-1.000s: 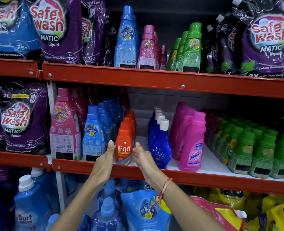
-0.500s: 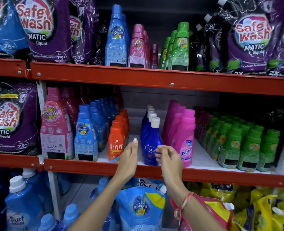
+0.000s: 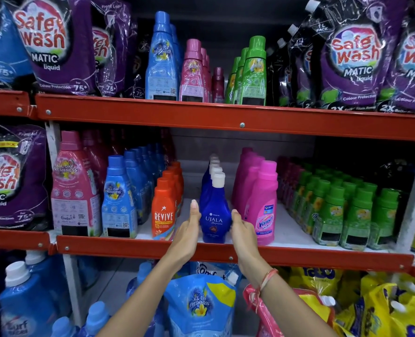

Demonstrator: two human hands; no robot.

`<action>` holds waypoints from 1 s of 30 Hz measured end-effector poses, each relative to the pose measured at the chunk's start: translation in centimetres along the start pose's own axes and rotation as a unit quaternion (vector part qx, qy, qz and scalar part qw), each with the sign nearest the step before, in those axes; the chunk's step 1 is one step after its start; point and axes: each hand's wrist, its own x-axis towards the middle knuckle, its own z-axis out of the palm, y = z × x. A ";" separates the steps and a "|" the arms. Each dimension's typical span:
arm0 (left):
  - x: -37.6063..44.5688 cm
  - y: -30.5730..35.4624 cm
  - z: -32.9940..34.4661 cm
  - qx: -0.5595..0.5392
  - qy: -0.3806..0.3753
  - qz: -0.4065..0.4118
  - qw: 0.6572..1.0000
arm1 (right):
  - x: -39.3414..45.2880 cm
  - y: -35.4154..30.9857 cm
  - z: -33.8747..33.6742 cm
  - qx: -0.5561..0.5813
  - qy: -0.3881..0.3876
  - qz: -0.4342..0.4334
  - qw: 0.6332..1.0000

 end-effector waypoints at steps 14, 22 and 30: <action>-1.1 0.3 0.1 0.023 0.020 0.016 0.999 | 0.3 -0.3 -0.8 -0.103 -0.024 -0.072 0.992; -1.7 1.2 2.9 0.079 0.160 0.169 0.969 | 2.4 1.1 -5.2 -0.142 0.172 -0.336 0.915; -1.9 2.9 7.3 0.096 -0.035 0.066 0.993 | 5.8 2.8 -7.9 -0.121 0.122 -0.121 0.978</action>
